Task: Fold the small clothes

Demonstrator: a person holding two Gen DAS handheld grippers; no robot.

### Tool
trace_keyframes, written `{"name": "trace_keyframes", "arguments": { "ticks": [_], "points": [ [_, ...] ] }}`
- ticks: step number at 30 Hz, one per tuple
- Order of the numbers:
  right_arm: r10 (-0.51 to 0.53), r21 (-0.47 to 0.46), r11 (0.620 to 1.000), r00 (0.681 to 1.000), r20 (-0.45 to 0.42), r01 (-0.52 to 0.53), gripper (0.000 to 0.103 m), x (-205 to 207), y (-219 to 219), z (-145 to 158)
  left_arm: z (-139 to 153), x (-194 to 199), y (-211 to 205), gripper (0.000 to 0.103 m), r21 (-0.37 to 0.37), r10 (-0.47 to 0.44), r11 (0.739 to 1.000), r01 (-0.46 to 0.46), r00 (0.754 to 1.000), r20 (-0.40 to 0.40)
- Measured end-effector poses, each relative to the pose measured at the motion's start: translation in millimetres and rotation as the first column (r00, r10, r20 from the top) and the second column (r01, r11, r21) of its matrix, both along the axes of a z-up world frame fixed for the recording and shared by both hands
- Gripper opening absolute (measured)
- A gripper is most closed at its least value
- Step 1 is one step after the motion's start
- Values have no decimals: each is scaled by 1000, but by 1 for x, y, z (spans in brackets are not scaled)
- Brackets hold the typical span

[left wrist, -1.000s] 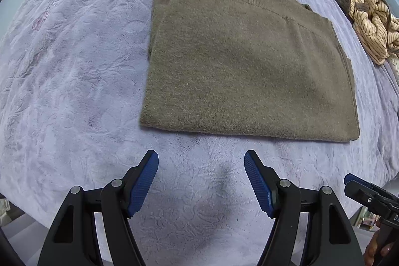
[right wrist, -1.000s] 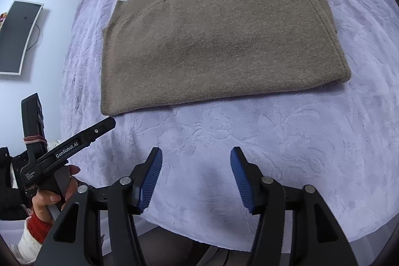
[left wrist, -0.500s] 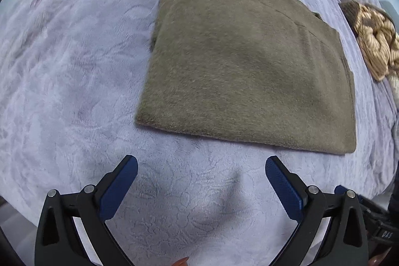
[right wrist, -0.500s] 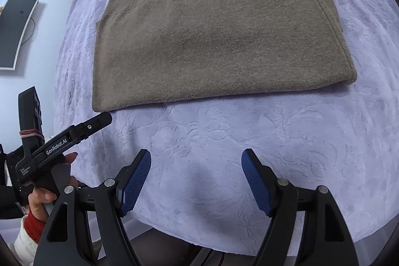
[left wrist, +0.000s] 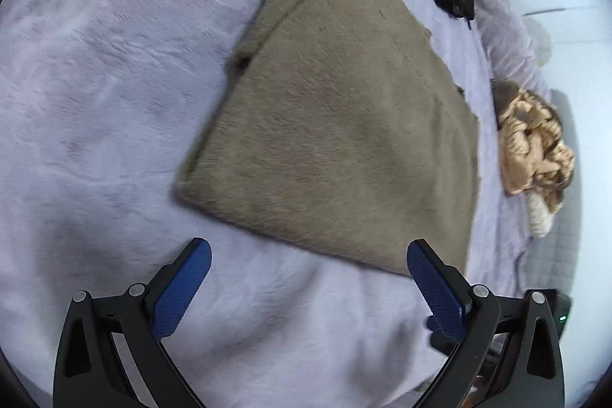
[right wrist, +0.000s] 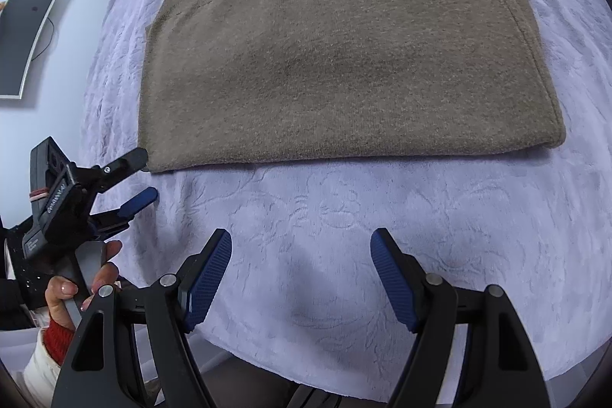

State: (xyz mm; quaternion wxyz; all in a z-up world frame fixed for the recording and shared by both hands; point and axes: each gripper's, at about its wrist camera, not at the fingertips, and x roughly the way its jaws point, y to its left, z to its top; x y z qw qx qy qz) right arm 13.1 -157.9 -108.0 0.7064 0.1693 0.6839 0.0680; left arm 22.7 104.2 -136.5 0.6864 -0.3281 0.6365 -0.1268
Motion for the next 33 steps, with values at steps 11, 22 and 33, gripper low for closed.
{"name": "trace_keyframes", "arguments": {
  "ticks": [11,22,33],
  "points": [
    [40,25,999,999,-31,-40,78,1,9,-14,-24,12,7,103,-160,165,974,-160,986,17],
    [55,37,998,998,-27,-54,78,9,8,-12,32,32,-36,103,-54,59,998,-45,950,305],
    [36,38,999,999,-24,-35,78,18,-4,-15,-24,56,-11,72,-18,194,981,-193,973,122]
  ]
}}
